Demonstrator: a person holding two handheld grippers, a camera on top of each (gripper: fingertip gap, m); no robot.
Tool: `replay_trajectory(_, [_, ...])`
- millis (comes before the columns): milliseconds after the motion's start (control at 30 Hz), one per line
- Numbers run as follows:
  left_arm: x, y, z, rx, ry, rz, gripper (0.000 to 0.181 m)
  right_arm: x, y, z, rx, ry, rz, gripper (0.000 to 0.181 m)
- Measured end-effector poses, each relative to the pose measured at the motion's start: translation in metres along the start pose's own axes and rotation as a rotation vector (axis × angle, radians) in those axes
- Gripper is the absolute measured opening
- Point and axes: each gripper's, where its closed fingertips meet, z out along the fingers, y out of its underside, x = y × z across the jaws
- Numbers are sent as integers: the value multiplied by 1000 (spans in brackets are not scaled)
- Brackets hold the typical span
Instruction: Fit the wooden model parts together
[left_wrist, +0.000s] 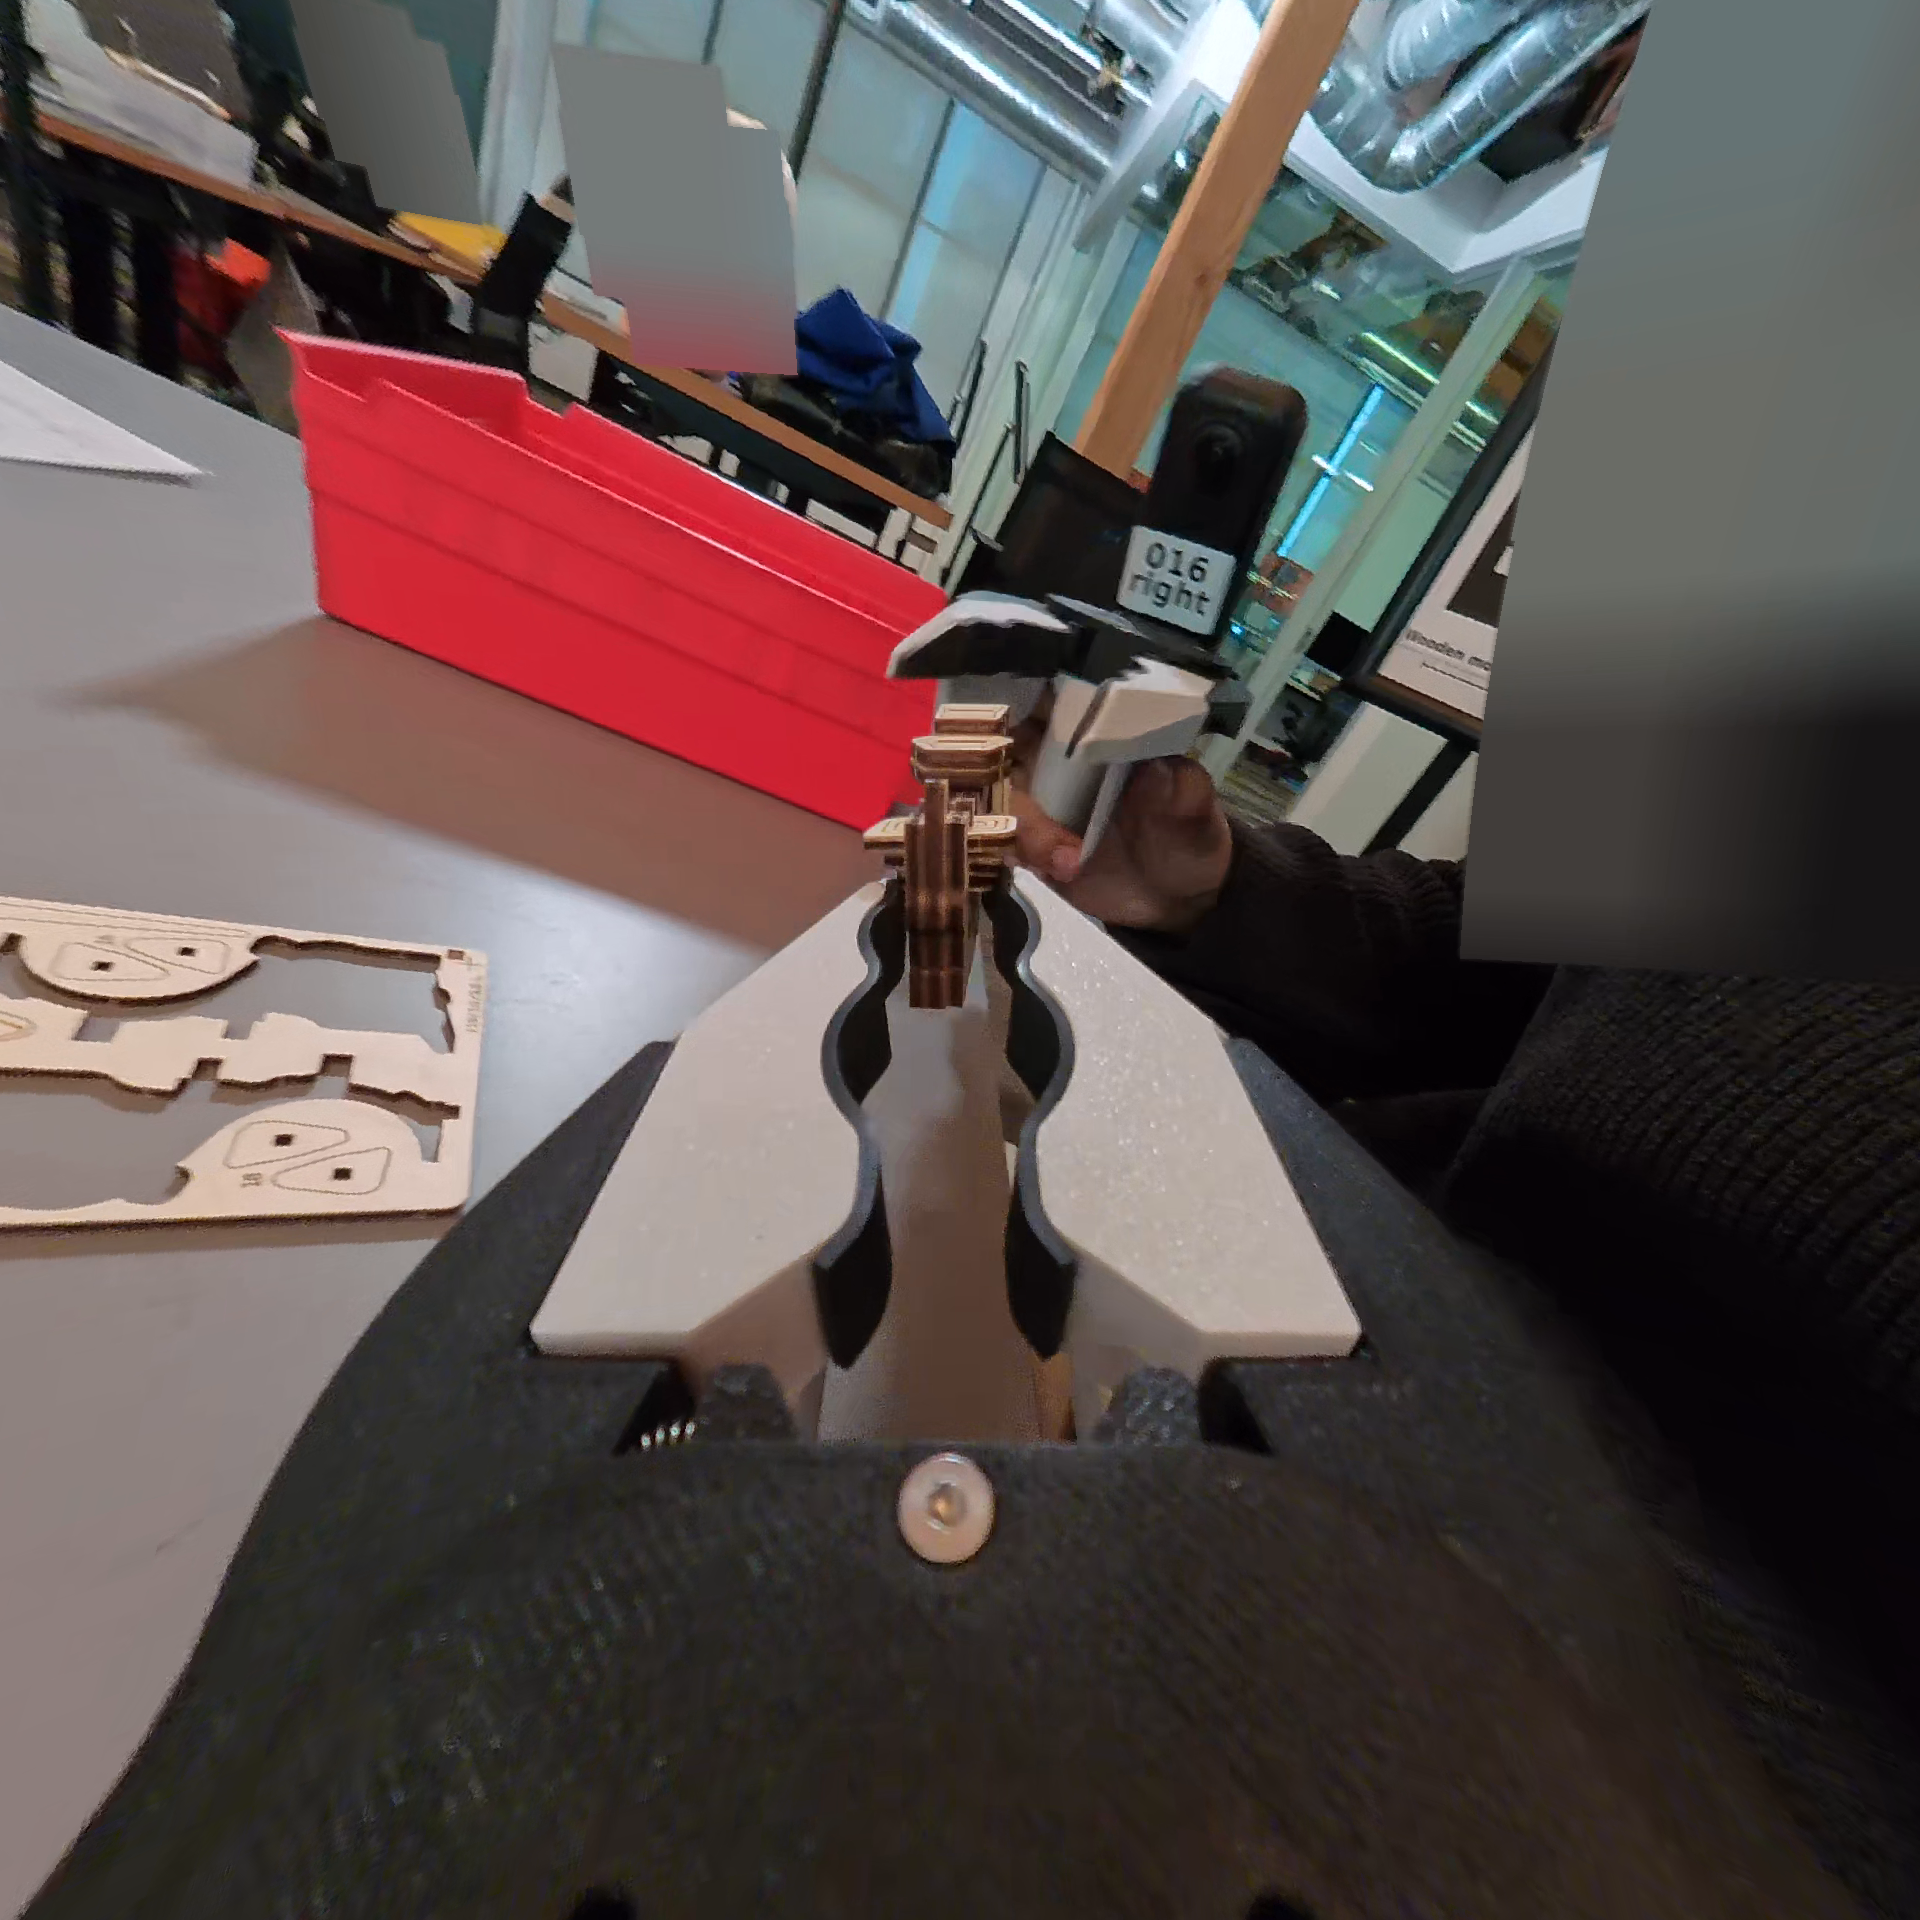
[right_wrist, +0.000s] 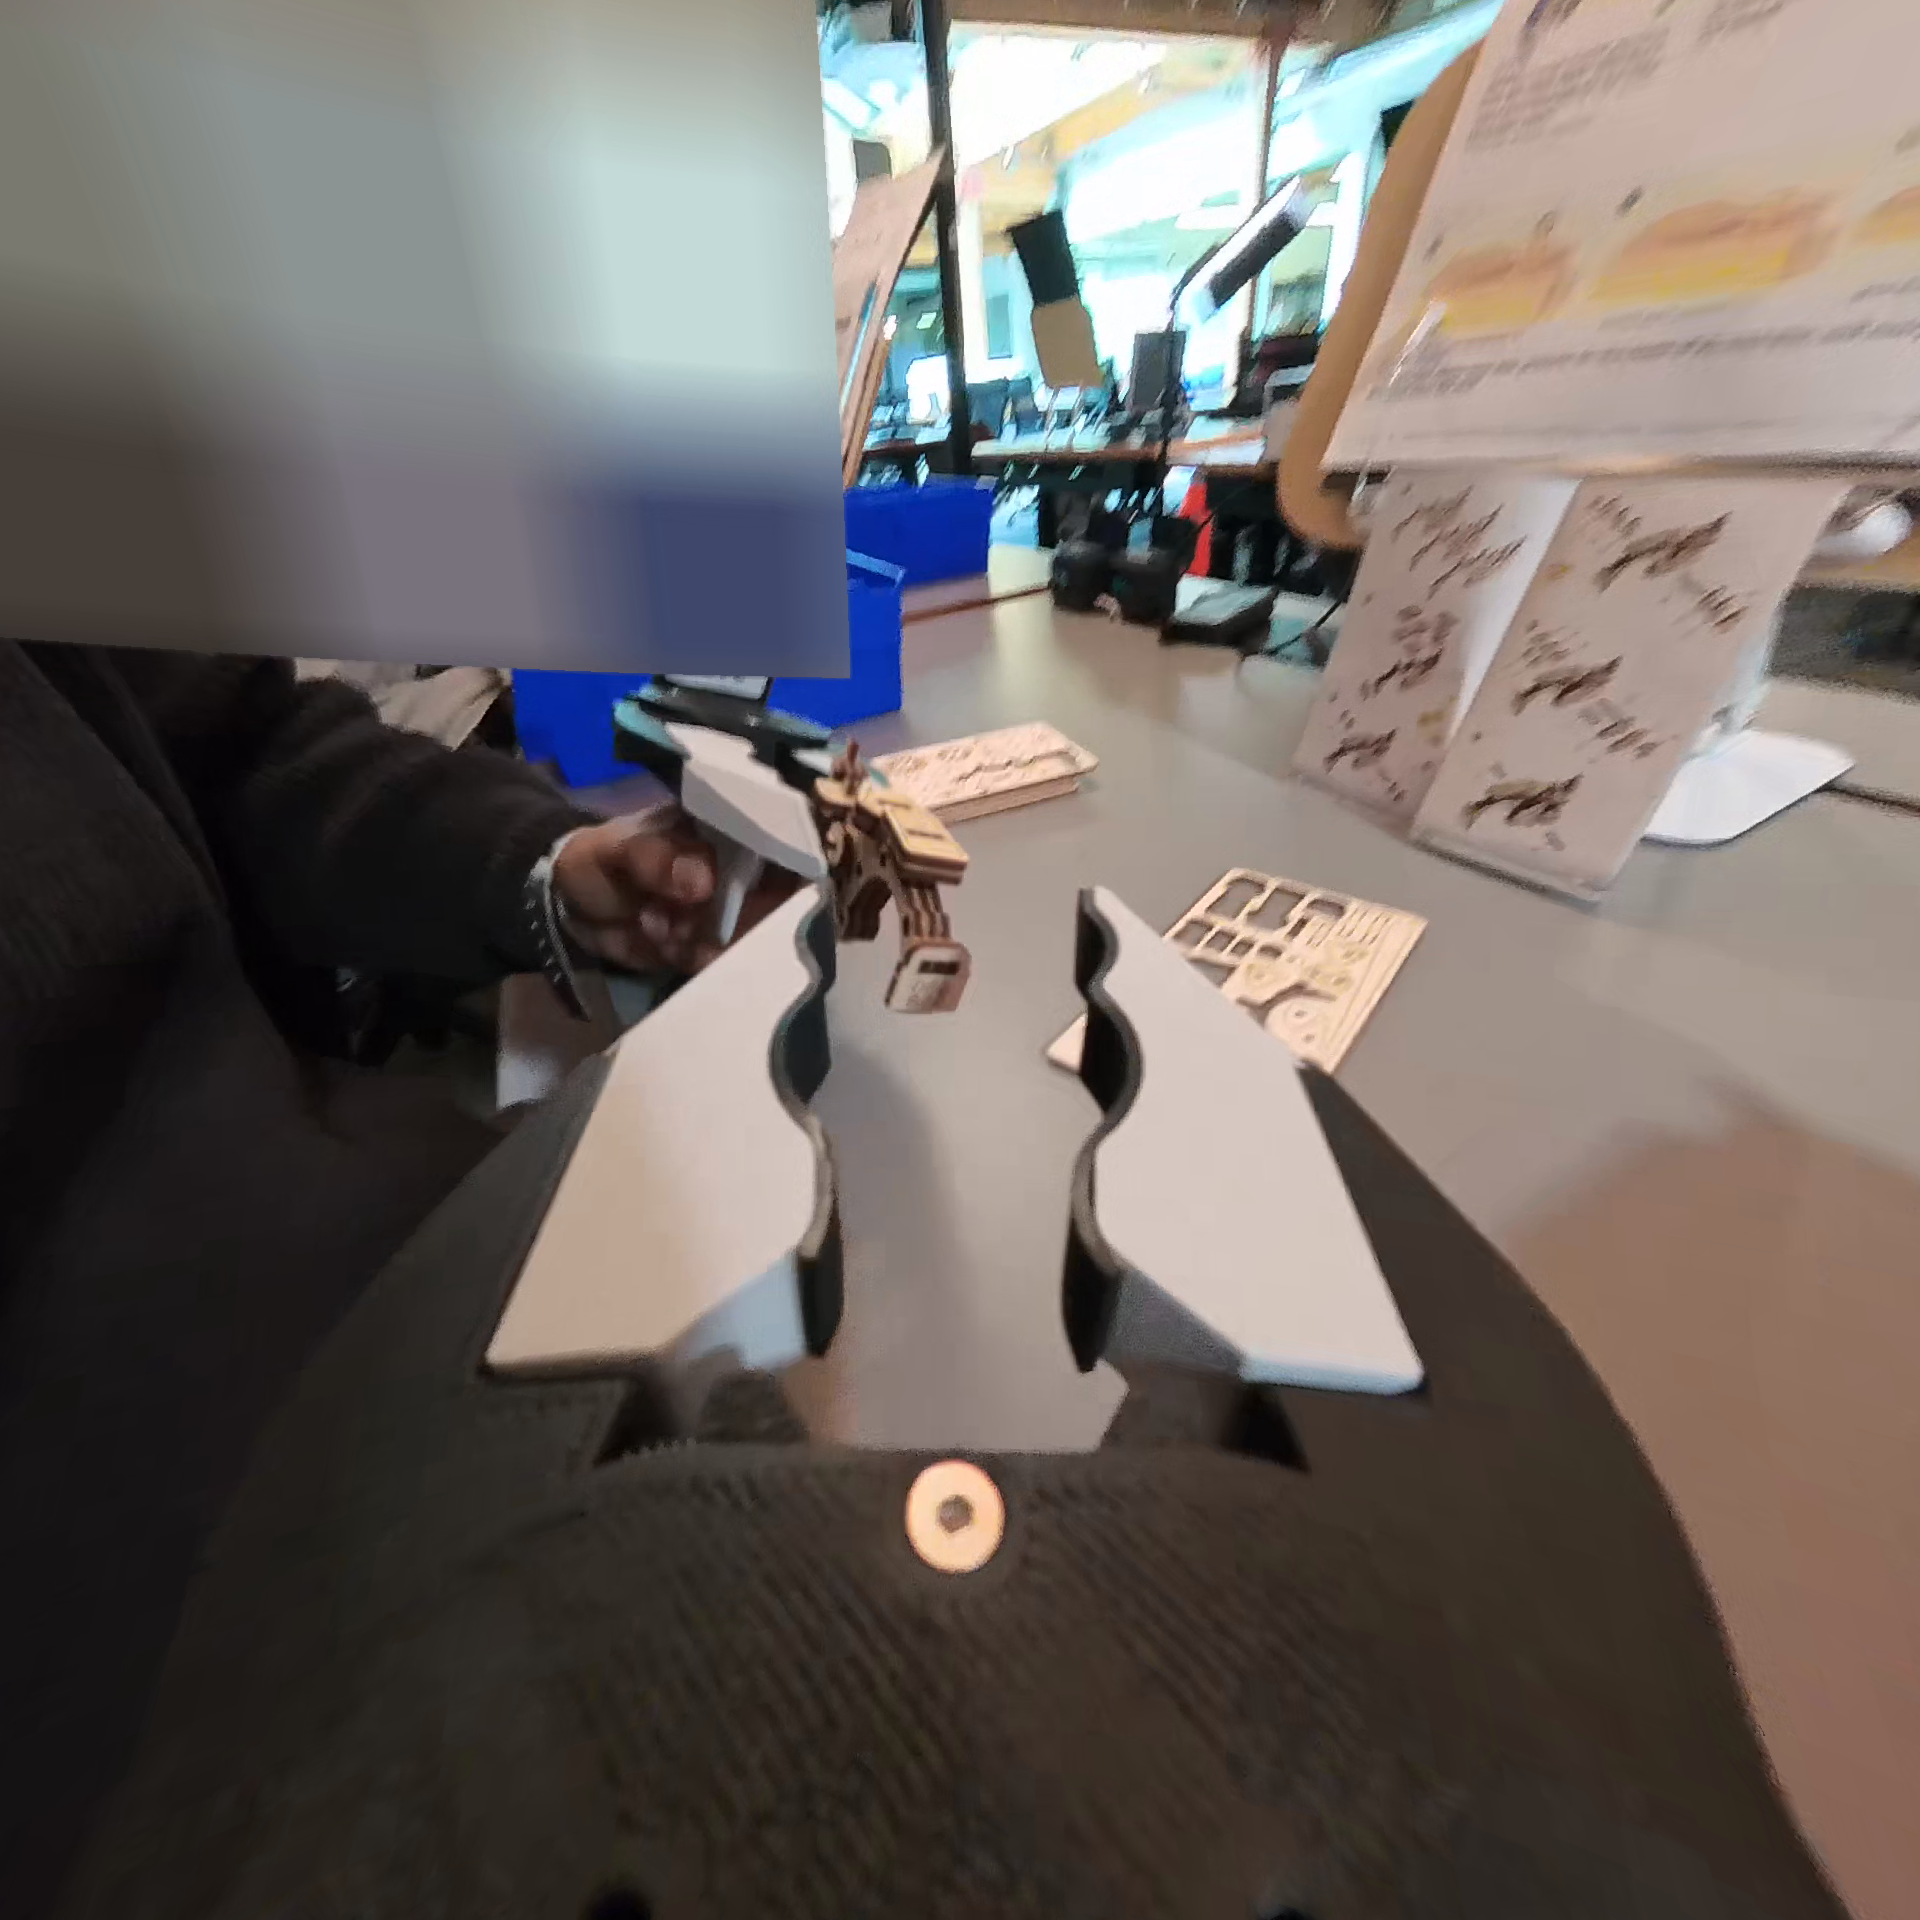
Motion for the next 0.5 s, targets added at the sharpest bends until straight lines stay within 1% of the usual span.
replay_trajectory(67, [-6,-7,-4,46,-47,8,15,-2,-15,-5,68,39,-41,38])
replay_trajectory(133, [-10,-18,-9,114,-90,5,15,-13,-26,-3,123,48,-59,29])
replay_trajectory(200, [-10,-28,-12,177,-110,-15,15,-25,-28,7,159,39,-2,25])
replay_trajectory(267, [-4,-35,-13,226,-104,-26,15,-33,-20,23,166,13,136,27])
replay_trajectory(367, [10,-37,-8,249,-70,-34,15,-36,-8,38,203,-56,408,29])
replay_trajectory(433, [17,-36,-5,258,-62,-37,14,-35,-7,41,262,-109,552,29])
replay_trajectory(500, [20,-36,-2,266,-61,-44,15,-33,-13,38,332,-146,631,30])
